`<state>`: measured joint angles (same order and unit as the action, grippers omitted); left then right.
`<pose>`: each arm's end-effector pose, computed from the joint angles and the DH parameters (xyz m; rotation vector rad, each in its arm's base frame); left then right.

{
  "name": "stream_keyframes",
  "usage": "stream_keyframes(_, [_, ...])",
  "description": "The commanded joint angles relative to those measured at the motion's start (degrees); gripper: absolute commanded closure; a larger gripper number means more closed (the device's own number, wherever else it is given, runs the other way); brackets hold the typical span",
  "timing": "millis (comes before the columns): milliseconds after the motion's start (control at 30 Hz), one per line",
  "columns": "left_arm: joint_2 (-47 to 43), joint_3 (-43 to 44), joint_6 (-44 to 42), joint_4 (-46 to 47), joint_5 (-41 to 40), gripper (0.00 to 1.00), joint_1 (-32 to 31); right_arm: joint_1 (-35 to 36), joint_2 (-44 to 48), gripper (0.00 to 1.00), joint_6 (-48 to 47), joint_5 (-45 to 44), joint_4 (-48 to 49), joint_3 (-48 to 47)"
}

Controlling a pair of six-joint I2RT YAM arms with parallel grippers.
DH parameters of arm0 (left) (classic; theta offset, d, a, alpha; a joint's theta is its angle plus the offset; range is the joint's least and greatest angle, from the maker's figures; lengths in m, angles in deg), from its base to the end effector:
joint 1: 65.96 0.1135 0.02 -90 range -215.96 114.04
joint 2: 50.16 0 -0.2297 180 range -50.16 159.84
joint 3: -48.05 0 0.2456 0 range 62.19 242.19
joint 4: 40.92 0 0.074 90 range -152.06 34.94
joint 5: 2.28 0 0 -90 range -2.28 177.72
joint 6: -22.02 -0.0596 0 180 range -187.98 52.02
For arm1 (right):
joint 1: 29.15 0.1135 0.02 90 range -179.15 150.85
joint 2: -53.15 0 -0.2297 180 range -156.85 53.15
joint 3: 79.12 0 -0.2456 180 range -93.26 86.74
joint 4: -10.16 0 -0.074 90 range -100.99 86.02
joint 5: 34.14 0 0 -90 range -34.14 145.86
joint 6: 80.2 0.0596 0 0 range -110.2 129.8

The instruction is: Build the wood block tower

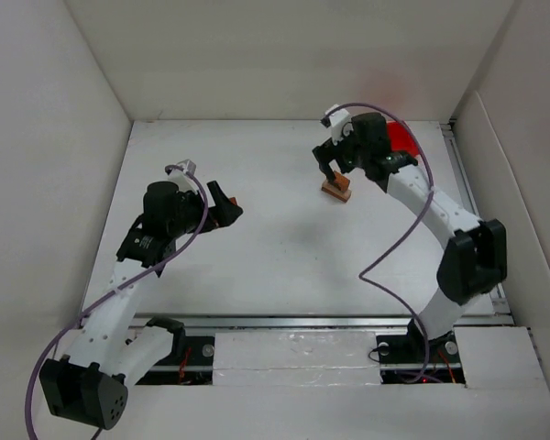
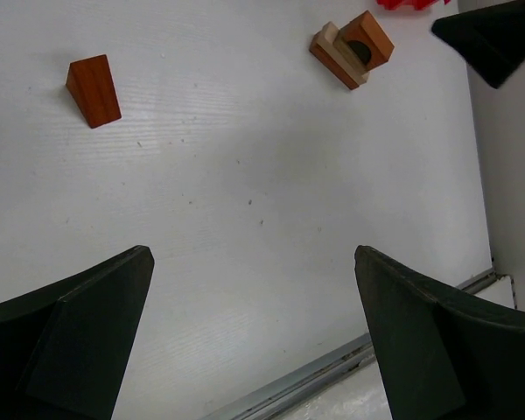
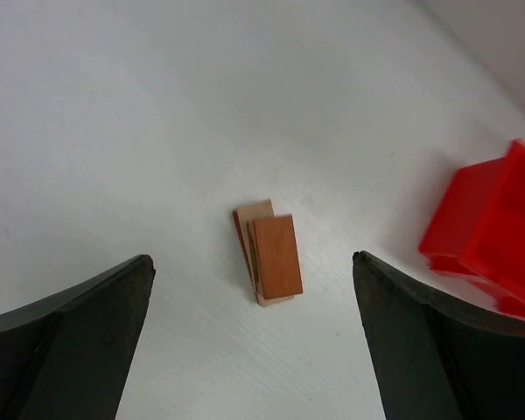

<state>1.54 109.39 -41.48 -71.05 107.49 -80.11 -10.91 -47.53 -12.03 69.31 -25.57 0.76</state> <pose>0.2294 -0.0786 0.2894 0.0250 1.9910 -0.7994 0.3894 0.1429 0.2587 -0.8728 2.0118 0.2233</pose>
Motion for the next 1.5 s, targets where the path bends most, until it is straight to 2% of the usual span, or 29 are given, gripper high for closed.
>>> stream_keyframes(0, [0.9, -1.0, 3.6, 3.6, -2.7, 0.01, 0.0, 11.3, 12.6, 0.00, 9.1, -22.0, 9.0, 4.7])
stream_keyframes(33, [1.2, -1.1, 4.7, 5.2, -4.3, 0.01, 0.0, 16.2, 14.8, 0.00, 10.5, -23.9, 16.6, 7.9])
stream_keyframes(67, [2.3, -1.5, 7.3, 6.2, -5.4, 0.01, 0.0, 17.5, 18.4, 0.00, 11.3, -23.9, 20.9, 11.4])
stream_keyframes(100, [3.0, -2.0, 8.6, 7.3, -7.1, 0.01, -0.7, 18.1, 19.4, 0.00, 12.2, -19.9, 25.7, 16.3])
stream_keyframes(167, [7.8, -1.6, 10.5, 9.7, -14.9, 0.01, -2.4, 18.7, 19.6, 0.00, 13.9, -17.2, 25.6, 16.5])
stream_keyframes(300, [19.3, 4.2, 11.1, 8.3, -17.1, 0.01, -1.7, 19.9, 20.3, 0.00, 17.2, -20.7, 25.6, 17.5])
stream_keyframes(467, [28.2, 6.5, 12.2, 9.7, -27.1, 0.01, -1.7, 19.9, 20.6, 0.00, 18.1, -16.7, 30.5, 21.7])
stream_keyframes(600, [39.0, 16.9, 11.6, 4.3, -30.7, 0.01, -2.7, 19.9, 19.1, 0.00, 18.8, -15.1, 32.9, 22.4])
stream_keyframes(767, [46.7, 22.1, 10.9, 2.8, -30.1, 0.02, -2.7, 19.3, 18.2, 0.00, 18.7, -14.0, 32.1, 21.8])
stream_keyframes(867, [50.8, 25.0, 10.2, 1.5, -30.3, 0.08, -2.7, 17.9, 18.4, 0.00, 18.9, -11.5, 31.9, 21.9])
stream_keyframes(900, [51.9, 27.1, 10.0, 1.0, -29.8, 0.14, -2.7, 17.2, 18.7, 0.00, 19.2, -10.7, 31.8, 22.0])
stream_keyframes(967, [54.2, 28.4, 9.6, -0.2, -28.8, 0.16, -2.7, 16.7, 18.9, 0.00, 19.3, -10.0, 32.0, 22.5])
stream_keyframes(1067, [55.1, 28.6, 9.6, -0.5, -28.3, 0.19, -3.2, 15.5, 18.9, 0.00, 19.5, -8.8, 32.0, 22.6])
stream_keyframes(1133, [55.9, 28.3, 8.9, -0.8, -28.4, 0.28, -3.2, 15.5, 18.8, 0.00, 19.8, -8.0, 32.2, 22.7])
stream_keyframes(1233, [57.3, 28.6, 8.7, -1.8, -28.6, 0.31, -3.2, 15.5, 18.6, 0.00, 19.7, -7.5, 32.1, 22.7])
stream_keyframes(1367, [57.3, 28.1, 9.0, -1.6, -28.5, 0.51, -3.8, 15.5, 18.7, 0.00, 19.7, -7.2, 32.0, 22.5])
stream_keyframes(1400, [57.0, 27.9, 9.1, -1.3, -28.6, 0.59, -3.8, 15.5, 18.7, 0.00, 19.8, -7.2, 31.8, 22.5])
stream_keyframes(1467, [56.3, 27.8, 9.0, -1.3, -28.6, 0.65, -3.8, 15.5, 18.7, 0.00, 19.6, -7.2, 31.6, 22.6])
